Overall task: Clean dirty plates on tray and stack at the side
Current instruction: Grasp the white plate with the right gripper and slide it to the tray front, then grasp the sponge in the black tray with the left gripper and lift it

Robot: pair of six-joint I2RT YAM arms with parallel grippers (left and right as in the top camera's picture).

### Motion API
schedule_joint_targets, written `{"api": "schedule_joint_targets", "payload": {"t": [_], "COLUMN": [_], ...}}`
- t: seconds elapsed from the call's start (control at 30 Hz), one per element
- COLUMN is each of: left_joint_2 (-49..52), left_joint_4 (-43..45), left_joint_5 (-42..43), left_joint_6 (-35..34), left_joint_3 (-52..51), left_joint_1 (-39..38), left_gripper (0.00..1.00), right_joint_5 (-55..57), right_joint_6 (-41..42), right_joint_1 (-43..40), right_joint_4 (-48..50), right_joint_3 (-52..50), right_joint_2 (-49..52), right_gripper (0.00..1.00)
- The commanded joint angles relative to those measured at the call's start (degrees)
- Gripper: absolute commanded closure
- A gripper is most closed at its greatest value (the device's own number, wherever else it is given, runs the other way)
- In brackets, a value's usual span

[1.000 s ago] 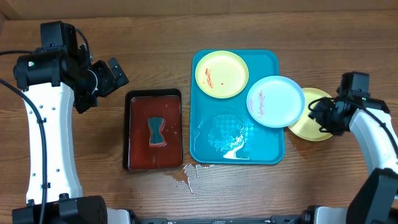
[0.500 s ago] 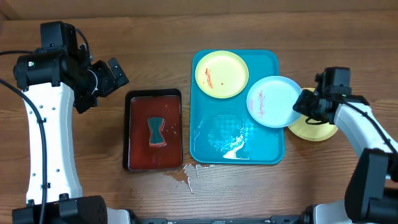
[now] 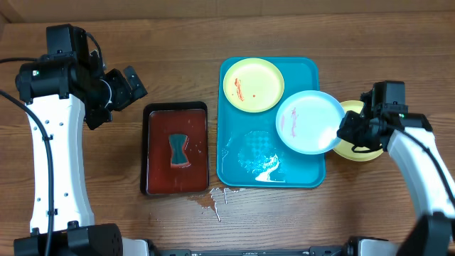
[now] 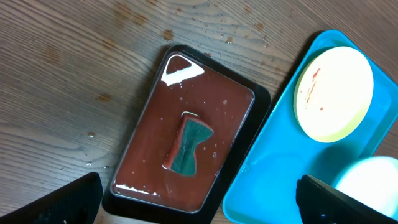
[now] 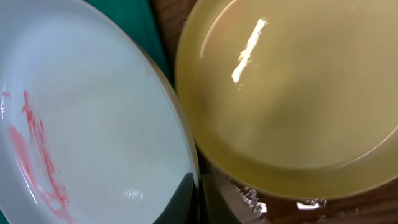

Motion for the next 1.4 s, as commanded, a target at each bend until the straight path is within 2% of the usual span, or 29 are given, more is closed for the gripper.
{"api": "schedule_joint_targets", "payload": {"t": [0.0, 0.2, 0.3, 0.43, 0.63, 0.67, 0.73, 0.8, 0.9, 0.93, 1.0, 1.13, 1.2, 1.37], "left_joint_2": [-0.2, -0.2, -0.2, -0.2, -0.2, -0.2, -0.2, -0.2, -0.2, -0.2, -0.2, -0.2, -0.2, 0.6], "left_joint_4": [0.1, 0.1, 0.0, 0.1, 0.1, 0.1, 0.1, -0.9, -2.0, -2.5, -3.4, -2.6, 0.5, 13.9], "left_joint_5": [0.0, 0.0, 0.0, 0.0, 0.1, 0.1, 0.8, 3.5, 8.7, 10.1, 7.9, -3.1, -6.1, -6.6], "left_joint_6": [0.2, 0.2, 0.2, 0.2, -1.8, -1.9, -2.0, -1.9, 0.2, 4.7, 6.7, 6.0, 5.6, 3.8], "left_joint_3": [0.9, 0.9, 0.9, 0.9, 0.9, 0.9, 0.9, 0.9, 0.7, 0.4, -0.7, -6.7, -11.8, -26.9], "left_joint_1": [0.2, 0.2, 0.2, 0.2, 0.2, 0.2, 0.2, 0.2, -0.1, -1.3, -3.4, -9.7, -12.5, -17.4], "left_gripper": [0.00, 0.00, 0.00, 0.00, 0.00, 0.00, 0.00, 0.00, 0.00, 0.00, 0.02, 0.08, 0.08, 0.12], "right_joint_5": [-1.4, -0.9, 2.4, 8.8, 8.7, 8.7, 8.1, 8.1, 8.5, 8.5, 8.3, 8.0, 7.4, 6.2], "right_joint_6": [0.0, 1.6, 8.2, 15.7, 14.1, 13.9, 11.4, 9.8, 9.6, 9.6, 9.6, 9.7, 9.7, 9.7], "right_joint_1": [4.8, 16.8, 23.4, 25.7, 24.5, 24.5, 24.5, 24.5, 24.5, 24.5, 24.5, 24.5, 24.5, 24.5], "right_joint_4": [-3.5, -4.0, 1.6, 9.4, 17.5, 17.4, 16.0, 13.6, 9.4, 6.9, 5.1, 2.7, 1.2, -1.1], "right_joint_3": [1.8, -2.1, -7.5, -12.8, -13.2, -12.8, -10.6, -8.4, -4.8, -3.1, -2.1, -1.9, -1.9, -2.0], "right_joint_2": [-4.7, -4.3, -2.4, 0.7, 3.2, 3.1, 2.4, 1.4, -1.3, -3.4, -5.6, -8.8, -9.2, -9.1], "right_gripper": [0.96, 0.96, 0.96, 0.96, 0.96, 0.96, 0.81, 0.74, 0.72, 0.72, 0.71, 0.70, 0.70, 0.70]}}
